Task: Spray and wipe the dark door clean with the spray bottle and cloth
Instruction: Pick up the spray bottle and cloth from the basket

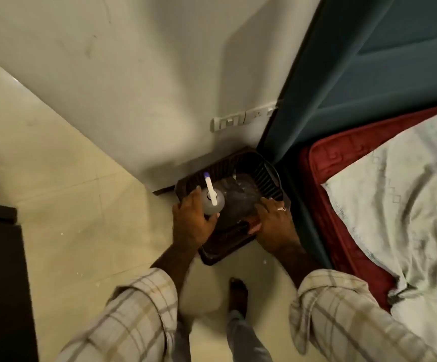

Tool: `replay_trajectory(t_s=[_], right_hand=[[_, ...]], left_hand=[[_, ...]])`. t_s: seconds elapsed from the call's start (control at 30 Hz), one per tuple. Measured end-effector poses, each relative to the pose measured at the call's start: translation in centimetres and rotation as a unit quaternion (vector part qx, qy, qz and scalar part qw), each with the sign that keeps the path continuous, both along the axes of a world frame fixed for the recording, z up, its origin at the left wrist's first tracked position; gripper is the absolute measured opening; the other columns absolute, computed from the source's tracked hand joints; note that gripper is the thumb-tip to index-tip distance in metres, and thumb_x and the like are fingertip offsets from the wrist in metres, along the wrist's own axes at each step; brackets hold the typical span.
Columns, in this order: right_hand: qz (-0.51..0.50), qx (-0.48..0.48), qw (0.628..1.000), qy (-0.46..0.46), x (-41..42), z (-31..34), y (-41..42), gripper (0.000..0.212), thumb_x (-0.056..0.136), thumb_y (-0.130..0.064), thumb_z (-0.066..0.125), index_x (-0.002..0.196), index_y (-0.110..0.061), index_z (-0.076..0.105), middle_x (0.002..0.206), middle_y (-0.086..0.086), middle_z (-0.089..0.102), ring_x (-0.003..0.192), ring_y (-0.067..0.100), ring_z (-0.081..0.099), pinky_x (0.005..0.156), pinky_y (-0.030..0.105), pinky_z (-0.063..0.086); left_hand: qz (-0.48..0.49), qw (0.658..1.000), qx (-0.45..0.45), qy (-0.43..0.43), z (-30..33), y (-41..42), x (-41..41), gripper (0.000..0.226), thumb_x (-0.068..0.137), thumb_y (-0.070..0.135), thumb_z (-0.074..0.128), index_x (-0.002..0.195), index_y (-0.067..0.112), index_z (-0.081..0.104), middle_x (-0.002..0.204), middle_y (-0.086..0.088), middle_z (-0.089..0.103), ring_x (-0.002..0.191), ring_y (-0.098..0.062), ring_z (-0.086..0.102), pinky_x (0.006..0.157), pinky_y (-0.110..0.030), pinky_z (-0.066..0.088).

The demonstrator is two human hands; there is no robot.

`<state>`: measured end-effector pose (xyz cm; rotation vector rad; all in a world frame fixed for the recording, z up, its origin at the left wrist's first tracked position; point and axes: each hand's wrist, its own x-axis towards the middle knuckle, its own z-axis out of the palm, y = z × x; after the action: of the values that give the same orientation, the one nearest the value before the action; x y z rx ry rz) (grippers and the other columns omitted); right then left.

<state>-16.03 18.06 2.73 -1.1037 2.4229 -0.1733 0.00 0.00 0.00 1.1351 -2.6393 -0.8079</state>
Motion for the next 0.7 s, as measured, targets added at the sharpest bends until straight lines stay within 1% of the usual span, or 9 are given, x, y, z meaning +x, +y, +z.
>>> replay_trajectory(t_s=[0.07,0.13,0.2,0.3,0.4,0.47,0.57,0.63,0.7], right_hand=[[0.033,0.008,0.999,0.029,-1.2,-0.8,-0.3,0.048,0.099,-0.041,0.064,0.145,-0.027,0.062,0.152,0.005,0.058,0.143,0.034,0.048,0.123,0.053,0.027],[0.053,0.015,0.997,0.056,-2.1,-1.1,-0.2,0.039,0.100,-0.044,0.063,0.137,-0.034,0.069,0.141,-0.001,0.067,0.135,0.029,0.056,0.120,0.049,0.034],[0.072,0.025,0.994,0.072,-2.6,-1.5,-0.1,0.033,0.100,-0.043,0.056,0.127,-0.037,0.073,0.130,-0.004,0.073,0.124,0.025,0.063,0.114,0.046,0.039],[0.098,0.049,0.992,0.061,-3.4,-0.6,-0.2,0.044,0.098,-0.041,0.039,0.122,-0.037,0.076,0.127,-0.008,0.073,0.123,0.024,0.063,0.112,0.041,0.040],[0.109,0.035,0.993,0.011,-4.4,0.5,-0.5,0.041,0.094,-0.045,0.046,0.120,-0.040,0.078,0.124,-0.009,0.075,0.120,0.021,0.065,0.113,0.041,0.041],[0.095,0.009,0.995,-0.035,-5.1,1.4,-0.7,0.040,0.090,-0.036,0.051,0.116,-0.034,0.081,0.117,-0.005,0.078,0.113,0.023,0.069,0.107,0.040,0.048],[0.042,-0.044,0.993,-0.100,-6.0,3.0,-1.3,0.021,0.092,-0.016,0.069,0.108,-0.021,0.082,0.105,-0.001,0.078,0.100,0.019,0.071,0.091,0.033,0.053],[-0.024,-0.078,0.985,-0.149,-6.3,4.0,-2.1,0.004,0.095,-0.018,0.075,0.098,-0.020,0.077,0.093,-0.003,0.073,0.089,0.015,0.069,0.081,0.032,0.053],[-0.080,-0.108,0.973,-0.186,-6.2,5.5,-3.2,0.009,0.101,-0.022,0.071,0.092,-0.021,0.068,0.088,-0.005,0.068,0.083,0.011,0.066,0.073,0.027,0.050]], left_hand=[[0.026,0.997,-0.057,-0.050,0.1,-0.3,-1.6,0.084,0.081,0.055,0.078,0.146,0.007,0.054,0.141,-0.015,0.066,0.127,-0.035,0.063,0.103,-0.052,0.040],[0.038,0.995,-0.072,-0.059,0.6,-0.7,-2.9,0.081,0.080,0.054,0.082,0.142,0.008,0.058,0.136,-0.013,0.070,0.124,-0.033,0.064,0.104,-0.052,0.038],[0.050,0.997,-0.041,-0.038,0.4,-0.8,-4.0,0.073,0.081,0.047,0.085,0.140,0.010,0.062,0.124,-0.011,0.075,0.116,-0.033,0.069,0.104,-0.050,0.037],[0.116,0.991,0.043,-0.046,0.6,-1.7,-5.2,0.068,0.090,0.045,0.081,0.148,0.020,0.058,0.112,-0.011,0.078,0.109,-0.033,0.070,0.101,-0.045,0.036],[0.138,0.984,0.087,-0.070,0.7,-2.2,-5.5,0.070,0.092,0.053,0.076,0.153,0.029,0.051,0.119,-0.009,0.075,0.115,-0.034,0.065,0.093,-0.038,0.030],[0.125,0.986,0.091,-0.067,0.7,-2.4,-5.2,0.071,0.094,0.048,0.076,0.156,0.027,0.049,0.124,-0.010,0.073,0.121,-0.034,0.063,0.104,-0.043,0.030],[0.111,0.988,0.089,-0.059,1.4,-2.6,-4.7,0.076,0.094,0.042,0.078,0.160,0.026,0.043,0.137,-0.011,0.067,0.134,-0.034,0.056,0.115,-0.050,0.024],[0.110,0.988,0.095,-0.045,2.1,-2.8,-4.8,0.079,0.091,0.044,0.081,0.159,0.026,0.044,0.141,-0.010,0.066,0.136,-0.034,0.056,0.116,-0.051,0.027],[0.114,0.987,0.116,-0.020,3.1,-3.0,-4.7,0.083,0.087,0.050,0.083,0.157,0.027,0.046,0.138,-0.007,0.068,0.132,-0.033,0.059,0.116,-0.054,0.034]])
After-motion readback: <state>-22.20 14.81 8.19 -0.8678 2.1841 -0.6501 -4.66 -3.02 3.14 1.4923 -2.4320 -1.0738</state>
